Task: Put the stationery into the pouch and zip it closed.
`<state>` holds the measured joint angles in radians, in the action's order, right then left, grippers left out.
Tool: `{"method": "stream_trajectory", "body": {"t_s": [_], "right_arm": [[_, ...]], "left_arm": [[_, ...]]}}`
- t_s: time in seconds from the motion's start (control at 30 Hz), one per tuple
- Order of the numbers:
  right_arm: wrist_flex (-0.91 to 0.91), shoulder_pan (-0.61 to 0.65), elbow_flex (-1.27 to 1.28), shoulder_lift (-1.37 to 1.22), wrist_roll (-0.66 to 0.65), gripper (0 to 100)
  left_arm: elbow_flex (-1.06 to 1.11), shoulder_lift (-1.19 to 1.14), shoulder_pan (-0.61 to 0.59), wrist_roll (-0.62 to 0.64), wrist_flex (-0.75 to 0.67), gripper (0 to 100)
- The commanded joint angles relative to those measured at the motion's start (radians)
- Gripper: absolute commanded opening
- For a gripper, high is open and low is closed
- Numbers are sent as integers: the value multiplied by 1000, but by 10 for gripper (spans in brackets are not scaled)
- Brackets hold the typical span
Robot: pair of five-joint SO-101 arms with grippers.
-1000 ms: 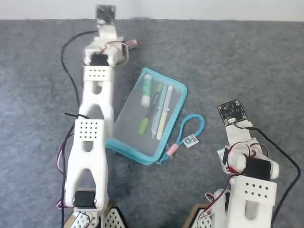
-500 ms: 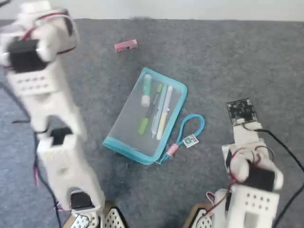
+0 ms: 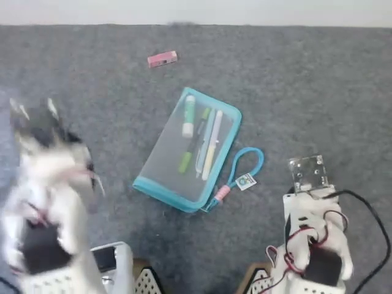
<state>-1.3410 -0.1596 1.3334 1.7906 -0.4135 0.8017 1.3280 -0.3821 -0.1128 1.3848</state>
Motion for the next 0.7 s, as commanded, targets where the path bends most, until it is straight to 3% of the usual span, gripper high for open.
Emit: {"method": "stream_trajectory", "body": {"t_s": [0.0, 0.07, 0.13, 0.27, 0.4, 0.57, 0.67], "right_arm": [[19, -8, 95, -19, 14, 8], [24, -50, 163, -19, 11, 9], [79, -91, 232, -19, 17, 9], [209, -110, 356, -22, 17, 8], [211, -94, 353, -8, 26, 8], [159, 71, 353, -7, 199, 9], [96, 90, 353, -5, 221, 9]], "left_arm": [[386, 456, -112, -83, -120, 13], [437, 525, -147, -160, -164, 13], [501, 453, -175, -218, -221, 13], [676, 381, -186, -221, -405, 13], [888, 381, -158, -221, -626, 13], [888, 377, -83, -187, -637, 13], [888, 377, -71, -184, -572, 13]]}}
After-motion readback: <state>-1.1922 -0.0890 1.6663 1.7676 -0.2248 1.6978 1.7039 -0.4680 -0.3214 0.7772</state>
